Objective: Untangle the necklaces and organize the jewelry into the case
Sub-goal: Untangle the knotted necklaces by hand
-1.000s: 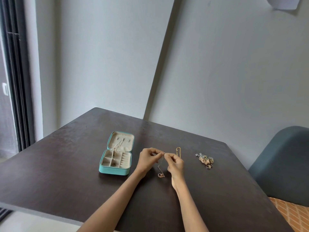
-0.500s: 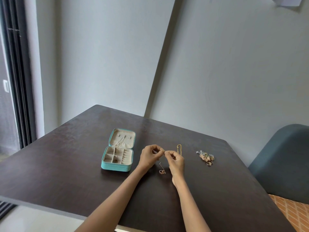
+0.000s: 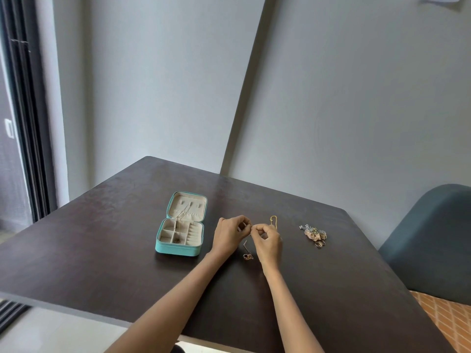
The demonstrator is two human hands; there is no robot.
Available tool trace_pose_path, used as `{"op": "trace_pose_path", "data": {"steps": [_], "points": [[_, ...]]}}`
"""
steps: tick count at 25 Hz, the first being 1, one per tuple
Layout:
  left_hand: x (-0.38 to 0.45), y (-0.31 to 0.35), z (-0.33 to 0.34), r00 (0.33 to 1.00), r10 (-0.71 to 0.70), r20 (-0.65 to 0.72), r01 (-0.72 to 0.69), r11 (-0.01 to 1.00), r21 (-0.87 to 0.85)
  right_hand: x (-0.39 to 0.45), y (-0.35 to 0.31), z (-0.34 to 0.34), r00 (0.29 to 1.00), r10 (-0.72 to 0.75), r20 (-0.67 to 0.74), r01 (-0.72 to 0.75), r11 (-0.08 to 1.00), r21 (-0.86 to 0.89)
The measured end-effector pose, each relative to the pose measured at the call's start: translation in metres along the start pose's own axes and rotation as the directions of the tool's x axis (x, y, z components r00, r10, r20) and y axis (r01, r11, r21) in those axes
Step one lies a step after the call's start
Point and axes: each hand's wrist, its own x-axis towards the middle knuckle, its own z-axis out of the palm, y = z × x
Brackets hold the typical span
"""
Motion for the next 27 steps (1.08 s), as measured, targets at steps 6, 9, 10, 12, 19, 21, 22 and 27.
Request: {"op": "trace_pose_path", "data": {"steps": [6,9,10,12,19,21,22,27], "points": [[0.004,-0.006,0.005,0.997,-0.046,0.062,0.050,0.997,-0.063,0.002,0.003,0.001,0.992,0.116,0.055,-0.123,0.982,0.145],[0.005,-0.006,0.003,0.995,-0.079,0.067,0.087,0.987,-0.134,0.003,0.002,0.000,0.962,0.225,0.153,-0.256,0.937,0.237],[0.005,-0.007,0.002,0.994,-0.087,0.067,0.096,0.982,-0.161,0.004,0.001,-0.001,0.946,0.254,0.201,-0.300,0.920,0.253],[0.005,-0.009,0.001,0.992,-0.082,0.095,0.099,0.977,-0.191,0.005,-0.003,-0.005,0.911,0.297,0.285,-0.377,0.881,0.287],[0.005,-0.013,0.003,0.985,-0.071,0.156,0.110,0.960,-0.259,0.012,-0.008,-0.019,0.871,0.355,0.339,-0.487,0.712,0.506],[0.006,-0.015,0.005,0.984,-0.086,0.156,0.127,0.954,-0.273,0.013,-0.004,-0.025,0.857,0.362,0.367,-0.516,0.613,0.599],[0.006,-0.015,0.005,0.984,-0.090,0.157,0.132,0.951,-0.281,0.015,-0.003,-0.028,0.850,0.363,0.382,-0.527,0.588,0.614],[0.007,-0.016,0.007,0.982,-0.104,0.156,0.147,0.943,-0.299,0.014,-0.004,-0.026,0.899,0.275,0.342,-0.418,0.775,0.475]]}}
